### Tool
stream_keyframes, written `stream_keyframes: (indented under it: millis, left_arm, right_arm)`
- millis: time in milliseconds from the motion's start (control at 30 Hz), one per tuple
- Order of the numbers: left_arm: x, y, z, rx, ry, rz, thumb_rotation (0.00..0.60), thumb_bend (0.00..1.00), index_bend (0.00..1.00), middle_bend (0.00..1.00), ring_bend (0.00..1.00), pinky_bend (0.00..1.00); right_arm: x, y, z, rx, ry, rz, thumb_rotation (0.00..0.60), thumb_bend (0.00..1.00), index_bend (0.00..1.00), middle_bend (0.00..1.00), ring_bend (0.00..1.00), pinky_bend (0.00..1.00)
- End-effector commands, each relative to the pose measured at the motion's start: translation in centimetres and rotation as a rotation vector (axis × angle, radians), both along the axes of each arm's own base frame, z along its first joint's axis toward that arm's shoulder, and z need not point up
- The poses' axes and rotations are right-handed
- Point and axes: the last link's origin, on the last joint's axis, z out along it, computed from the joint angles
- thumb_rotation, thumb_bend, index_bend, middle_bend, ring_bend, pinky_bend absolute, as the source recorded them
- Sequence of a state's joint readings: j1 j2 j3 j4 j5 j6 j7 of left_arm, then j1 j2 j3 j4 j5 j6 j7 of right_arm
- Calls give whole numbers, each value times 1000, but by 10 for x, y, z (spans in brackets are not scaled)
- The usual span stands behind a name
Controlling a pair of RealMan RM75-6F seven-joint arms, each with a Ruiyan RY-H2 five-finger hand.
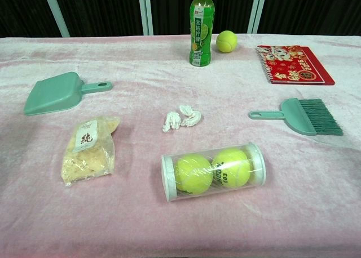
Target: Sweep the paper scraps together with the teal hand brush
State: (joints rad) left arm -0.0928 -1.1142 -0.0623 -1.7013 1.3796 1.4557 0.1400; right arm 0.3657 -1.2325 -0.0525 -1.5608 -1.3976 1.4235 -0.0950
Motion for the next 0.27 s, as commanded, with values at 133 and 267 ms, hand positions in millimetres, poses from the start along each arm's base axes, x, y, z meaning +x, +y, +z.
stream_keyframes:
  millis: [133,267]
  left_arm:
    - [1,-2,-1,14,31,-30,600,309,122,77,8,59]
    - [1,-2,0,20,33,-33,600,309,122,77,8,59]
  right_arm:
    - [-33,42,-4,-124,66,-36,600,111,83,120,151,151]
    - [-33,44,-3,-139,77,-40,600,111,83,120,150,151]
